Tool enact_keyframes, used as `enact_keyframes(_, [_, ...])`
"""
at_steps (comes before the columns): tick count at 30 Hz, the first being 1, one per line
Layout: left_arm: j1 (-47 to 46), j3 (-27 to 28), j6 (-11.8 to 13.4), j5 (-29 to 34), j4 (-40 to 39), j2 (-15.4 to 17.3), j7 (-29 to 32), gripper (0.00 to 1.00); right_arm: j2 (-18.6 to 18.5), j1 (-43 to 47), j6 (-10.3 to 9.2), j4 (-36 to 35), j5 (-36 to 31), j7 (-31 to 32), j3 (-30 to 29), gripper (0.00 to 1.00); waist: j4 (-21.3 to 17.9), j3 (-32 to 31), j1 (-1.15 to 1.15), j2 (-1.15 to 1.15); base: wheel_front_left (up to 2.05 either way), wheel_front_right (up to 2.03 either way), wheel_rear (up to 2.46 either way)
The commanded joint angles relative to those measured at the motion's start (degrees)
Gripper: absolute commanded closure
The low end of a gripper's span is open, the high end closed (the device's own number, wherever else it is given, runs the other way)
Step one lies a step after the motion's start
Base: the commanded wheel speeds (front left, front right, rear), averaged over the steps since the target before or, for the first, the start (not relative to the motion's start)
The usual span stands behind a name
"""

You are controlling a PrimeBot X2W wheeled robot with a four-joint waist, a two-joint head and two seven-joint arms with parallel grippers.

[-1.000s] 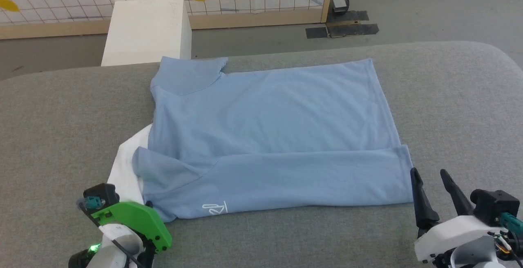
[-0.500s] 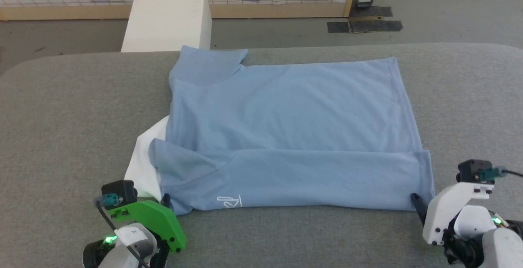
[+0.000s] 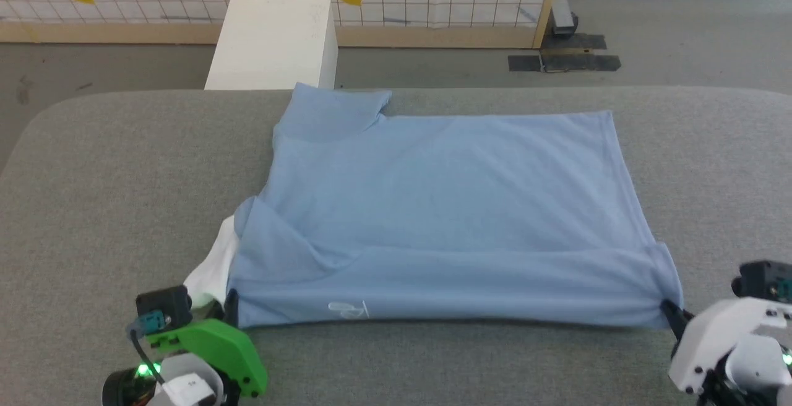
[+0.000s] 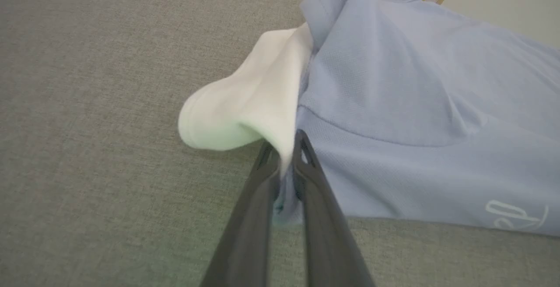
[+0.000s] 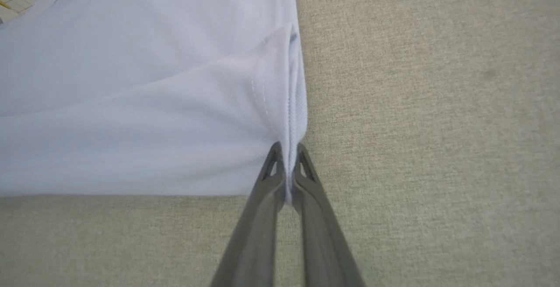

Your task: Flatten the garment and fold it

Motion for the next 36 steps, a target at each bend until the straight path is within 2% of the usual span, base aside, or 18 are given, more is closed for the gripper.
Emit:
enact_keyframes(1, [2.1, 0.3, 1.3, 0.3, -1.4, 1.3, 1.0, 1.00, -0.1, 2.2, -0.10, -1.7, 1.0, -0.6, -0.6, 1.00, -0.5, -1.1, 0.00, 0.00, 0.00, 0.00, 0.00])
enact_keyframes(7, [9.9, 0.0, 5.9, 0.3, -11.1, 5.6, 8.7, 1.00, -0.1, 10.6, -0.10, -8.3, 2.5, 2.9, -2.1, 1.00, -0.5, -1.8, 0.00, 0.00, 0.00, 0.00, 0.00])
enact_keyframes(10, [12.3, -0.6, 7.0, -0.1, -14.5, 6.7, 11.6, 1.00, -0.1, 13.6, -0.10, -9.1, 2.7, 5.4, -2.8, 1.00, -0.2, -1.5, 0.00, 0.00, 0.00, 0.00, 0.00])
enact_keyframes(14, [12.5, -2.3, 5.7, -0.2, -14.4, 6.5, 12.4, 1.00, -0.1, 15.0, -0.10, -6.6, 3.4, 5.3, -3.2, 1.00, 0.3, -1.0, 0.00, 0.00, 0.00, 0.00, 0.00])
enact_keyframes(20, [11.3, -3.9, 3.6, -1.3, -9.1, 4.7, 12.5, 1.00, -0.1, 13.8, -0.10, -0.1, 3.5, -0.4, -1.0, 1.00, 0.0, -1.2, 0.00, 0.00, 0.00, 0.00, 0.00])
enact_keyframes(21, [11.2, -3.8, 3.0, -1.8, -8.5, 4.2, 12.1, 0.22, -0.1, 13.5, -0.10, 0.9, 3.6, -1.7, -0.7, 0.98, 0.0, -1.4, 0.00, 0.00, 0.00, 0.00, 0.00])
enact_keyframes(22, [11.2, -3.6, 2.9, -2.1, -8.0, 4.0, 11.6, 0.00, -0.1, 13.4, -0.10, 1.6, 3.7, -2.6, -0.4, 0.54, -0.1, -1.7, 0.00, 0.00, 0.00, 0.00, 0.00])
enact_keyframes(23, [11.3, -3.4, 2.5, -2.3, -7.5, 3.8, 10.9, 0.00, -0.1, 13.4, -0.10, 2.2, 4.4, -4.0, 0.0, 0.04, -0.1, -2.2, 0.00, 0.00, 0.00, 0.00, 0.00])
enact_keyframes(24, [11.4, -3.2, 2.4, -2.5, -7.3, 3.7, 10.4, 0.00, -0.1, 13.5, -0.10, 2.5, 5.0, -5.2, 0.2, 0.00, 0.0, -2.7, 0.00, 0.00, 0.00, 0.00, 0.00])
enact_keyframes(30, [13.1, -1.3, 2.5, -2.0, -9.5, 4.6, 6.0, 0.00, -0.1, 15.0, -0.10, -0.9, 3.9, -14.1, 1.7, 0.00, -0.4, -4.9, 0.00, 0.00, 0.00, 0.00, 0.00])
enact_keyframes(36, [9.0, -0.5, 1.4, 2.4, -13.0, 6.8, -0.4, 0.00, -0.1, 12.3, -0.10, -5.7, -0.4, -26.7, 4.7, 0.00, -1.6, -2.6, 0.00, 0.00, 0.00, 0.00, 0.00])
